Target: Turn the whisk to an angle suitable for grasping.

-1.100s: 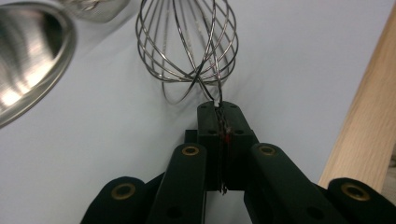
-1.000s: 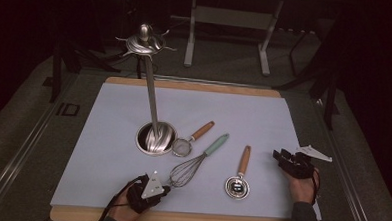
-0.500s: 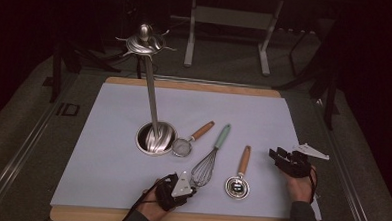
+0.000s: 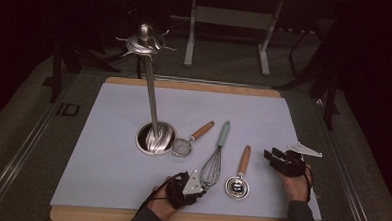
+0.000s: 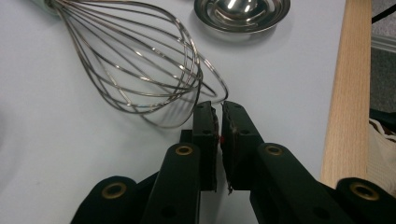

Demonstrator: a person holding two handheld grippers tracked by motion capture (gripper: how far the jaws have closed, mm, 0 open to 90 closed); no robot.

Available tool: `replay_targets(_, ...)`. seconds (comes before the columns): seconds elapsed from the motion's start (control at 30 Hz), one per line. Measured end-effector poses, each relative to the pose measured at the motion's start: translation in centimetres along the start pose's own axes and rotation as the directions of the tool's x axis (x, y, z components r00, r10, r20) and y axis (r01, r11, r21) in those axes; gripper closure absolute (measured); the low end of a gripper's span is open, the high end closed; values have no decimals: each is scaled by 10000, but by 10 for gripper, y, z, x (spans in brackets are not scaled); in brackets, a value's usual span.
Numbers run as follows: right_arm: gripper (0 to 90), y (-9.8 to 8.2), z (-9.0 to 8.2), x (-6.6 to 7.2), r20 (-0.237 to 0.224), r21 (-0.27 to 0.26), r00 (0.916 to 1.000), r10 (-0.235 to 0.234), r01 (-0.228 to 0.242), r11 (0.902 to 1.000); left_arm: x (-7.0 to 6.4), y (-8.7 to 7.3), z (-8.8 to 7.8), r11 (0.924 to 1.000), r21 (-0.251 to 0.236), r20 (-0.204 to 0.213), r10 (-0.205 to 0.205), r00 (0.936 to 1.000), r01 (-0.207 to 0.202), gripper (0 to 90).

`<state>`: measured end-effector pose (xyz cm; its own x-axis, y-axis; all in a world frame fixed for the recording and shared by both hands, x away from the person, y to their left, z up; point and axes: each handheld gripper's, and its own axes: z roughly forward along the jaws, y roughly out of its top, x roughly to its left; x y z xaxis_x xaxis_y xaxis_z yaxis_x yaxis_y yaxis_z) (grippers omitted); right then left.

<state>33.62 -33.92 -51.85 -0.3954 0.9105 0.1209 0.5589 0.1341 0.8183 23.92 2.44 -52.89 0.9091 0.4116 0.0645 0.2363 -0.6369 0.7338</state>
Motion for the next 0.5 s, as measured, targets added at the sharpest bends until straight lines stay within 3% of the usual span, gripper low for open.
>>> replay_targets(0.23, 558, -1, 1, 1, -19, 74, 10000, 16, -16, 10000, 3, -11, -15, 9997, -203, -221, -131, 9997, 127, 830)
replay_targets(0.5, 547, 2, 3, 5, -62, 148, 10000, 37, -37, 9999, 23, -38, -42, 9957, -342, -861, -890, 9923, 863, 817)
